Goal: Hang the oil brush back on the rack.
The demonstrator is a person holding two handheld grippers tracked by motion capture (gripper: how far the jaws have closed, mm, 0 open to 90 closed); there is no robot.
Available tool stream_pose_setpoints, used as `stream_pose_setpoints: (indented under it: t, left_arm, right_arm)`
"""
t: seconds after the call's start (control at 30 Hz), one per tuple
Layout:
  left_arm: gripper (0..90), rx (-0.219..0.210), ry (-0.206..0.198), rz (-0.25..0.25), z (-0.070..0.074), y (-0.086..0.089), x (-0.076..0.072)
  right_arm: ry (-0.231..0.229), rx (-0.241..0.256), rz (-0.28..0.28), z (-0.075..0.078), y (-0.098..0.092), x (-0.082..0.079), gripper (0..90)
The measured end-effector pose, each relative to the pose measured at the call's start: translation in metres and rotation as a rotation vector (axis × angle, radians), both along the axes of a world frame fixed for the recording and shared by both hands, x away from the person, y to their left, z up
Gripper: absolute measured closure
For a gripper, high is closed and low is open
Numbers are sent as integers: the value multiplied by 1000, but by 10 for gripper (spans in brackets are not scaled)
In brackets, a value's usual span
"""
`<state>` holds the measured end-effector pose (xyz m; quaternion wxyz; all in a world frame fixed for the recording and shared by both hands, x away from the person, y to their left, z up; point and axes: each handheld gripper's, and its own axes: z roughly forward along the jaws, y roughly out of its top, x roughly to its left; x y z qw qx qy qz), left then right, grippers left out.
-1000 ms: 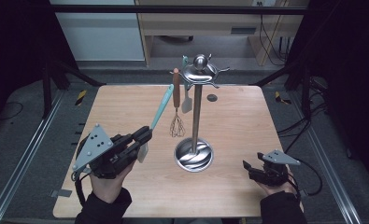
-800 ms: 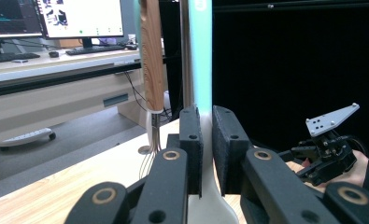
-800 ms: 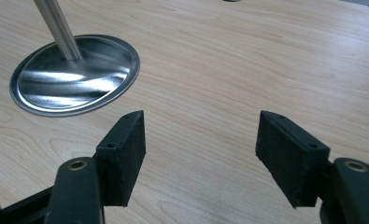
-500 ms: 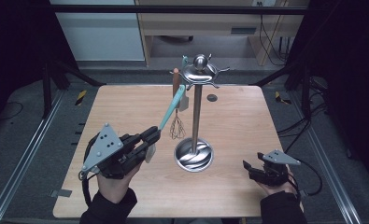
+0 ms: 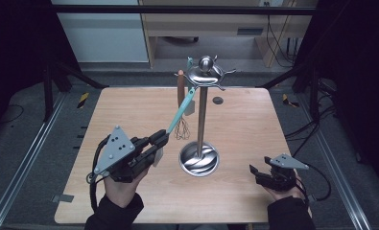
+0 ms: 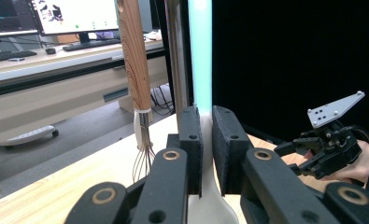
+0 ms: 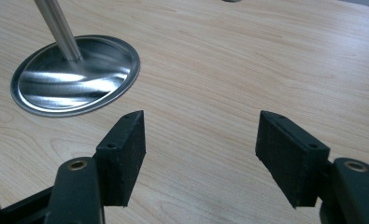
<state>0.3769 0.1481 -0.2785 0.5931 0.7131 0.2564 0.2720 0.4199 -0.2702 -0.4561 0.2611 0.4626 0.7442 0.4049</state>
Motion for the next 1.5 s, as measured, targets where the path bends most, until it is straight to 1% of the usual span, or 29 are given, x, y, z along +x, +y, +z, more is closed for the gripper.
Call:
stream_pose_setpoints:
  t: [0.07,0.1,0.13,0.17,0.2,0.23,0.27,0.3,0.33,0.37,0.4,0.43,0.5,0.77,0.97,1.0,1.27,1.37,1.5]
  left_arm:
    - [825,1,4,4,0,-2,1]
    - [825,4,-5,7,0,-2,2]
    - [825,4,7,7,0,-3,2]
    - [825,10,-4,12,0,-3,3]
    - [826,11,9,13,0,-5,3]
    - [825,13,11,16,-1,-6,3]
    - [826,19,3,20,-1,-6,4]
    - [825,17,14,18,-1,-8,5]
    - [825,20,5,22,-1,-9,6]
    - [825,23,7,22,-2,-9,7]
    - [825,24,9,23,-2,-11,8]
    - [825,24,21,23,-3,-12,8]
    - [825,24,25,25,-5,-14,10]
    - [824,24,31,32,-10,-20,16]
    - [824,27,27,43,-12,-24,19]
    - [824,29,15,48,-12,-24,20]
    - [822,33,8,73,-15,-32,25]
    - [820,32,5,76,-16,-34,26]
    - [814,22,4,69,-18,-35,29]
  right_arm:
    - [-1,0,1,0,0,0,332]
    - [0,-2,1,0,0,0,332]
    - [-1,0,1,0,0,0,332]
    - [0,0,0,0,0,0,332]
    - [1,0,0,0,0,0,332]
    - [1,0,0,0,0,0,332]
    - [1,0,1,0,0,0,332]
    - [0,0,1,0,0,0,332]
    - [0,0,1,0,0,0,332]
    - [1,3,-1,0,0,0,332]
    - [1,2,0,0,0,0,332]
    - [1,1,-1,0,0,0,332]
    - [1,0,-1,0,0,0,332]
    - [-8,-6,3,0,-1,1,333]
    - [-6,-5,6,0,0,1,333]
    - [-4,-4,4,0,0,1,333]
    - [-6,-5,7,0,0,1,334]
    - [-6,-5,6,0,0,1,334]
    - [-5,-4,7,0,0,1,334]
